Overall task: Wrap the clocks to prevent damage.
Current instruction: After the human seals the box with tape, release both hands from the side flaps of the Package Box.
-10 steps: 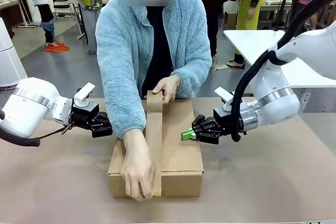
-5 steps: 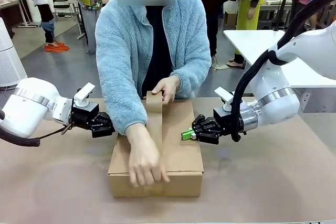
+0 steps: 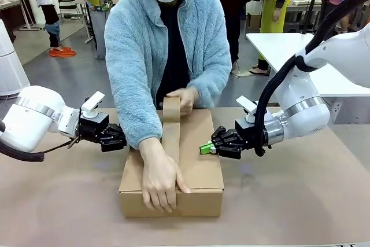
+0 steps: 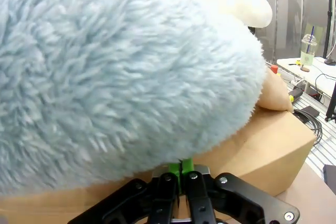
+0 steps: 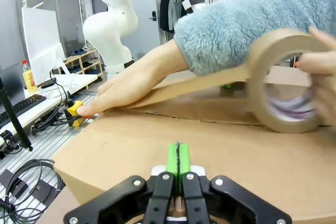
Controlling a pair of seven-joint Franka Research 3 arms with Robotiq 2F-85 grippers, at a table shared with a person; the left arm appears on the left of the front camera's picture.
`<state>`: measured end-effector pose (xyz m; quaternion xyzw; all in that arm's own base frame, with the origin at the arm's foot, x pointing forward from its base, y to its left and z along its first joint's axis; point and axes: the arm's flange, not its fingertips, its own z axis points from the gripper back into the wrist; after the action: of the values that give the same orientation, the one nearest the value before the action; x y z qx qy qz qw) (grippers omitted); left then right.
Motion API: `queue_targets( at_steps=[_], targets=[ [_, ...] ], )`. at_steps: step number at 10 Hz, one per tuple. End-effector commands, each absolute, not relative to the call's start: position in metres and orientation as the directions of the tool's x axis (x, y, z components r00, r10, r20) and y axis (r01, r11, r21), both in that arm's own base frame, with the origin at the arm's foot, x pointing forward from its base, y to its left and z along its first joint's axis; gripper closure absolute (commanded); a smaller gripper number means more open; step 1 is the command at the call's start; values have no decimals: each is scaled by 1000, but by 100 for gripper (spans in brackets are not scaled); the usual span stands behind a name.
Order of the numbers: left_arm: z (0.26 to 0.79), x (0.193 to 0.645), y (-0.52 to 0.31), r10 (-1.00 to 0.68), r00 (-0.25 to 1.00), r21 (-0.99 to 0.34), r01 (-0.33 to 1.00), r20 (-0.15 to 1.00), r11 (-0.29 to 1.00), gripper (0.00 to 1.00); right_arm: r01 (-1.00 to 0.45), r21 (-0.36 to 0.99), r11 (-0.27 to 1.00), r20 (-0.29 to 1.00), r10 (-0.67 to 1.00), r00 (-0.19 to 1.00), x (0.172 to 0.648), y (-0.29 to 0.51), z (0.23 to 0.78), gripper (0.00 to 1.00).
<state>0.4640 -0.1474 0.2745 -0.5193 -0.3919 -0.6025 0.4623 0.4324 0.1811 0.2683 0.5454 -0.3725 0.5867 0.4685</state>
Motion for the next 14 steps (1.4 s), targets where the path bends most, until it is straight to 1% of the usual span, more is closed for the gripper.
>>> queue_targets(
  at_steps=[1, 14],
  targets=[
    [273, 465, -150, -147, -31, -7, 967, 989, -256, 100, -959, 77, -275, 987, 154, 35, 432, 181, 265, 99],
    [273, 465, -150, -147, -31, -7, 967, 989, -256, 100, -959, 77, -275, 987, 154, 35, 432, 181, 265, 99]
  ],
)
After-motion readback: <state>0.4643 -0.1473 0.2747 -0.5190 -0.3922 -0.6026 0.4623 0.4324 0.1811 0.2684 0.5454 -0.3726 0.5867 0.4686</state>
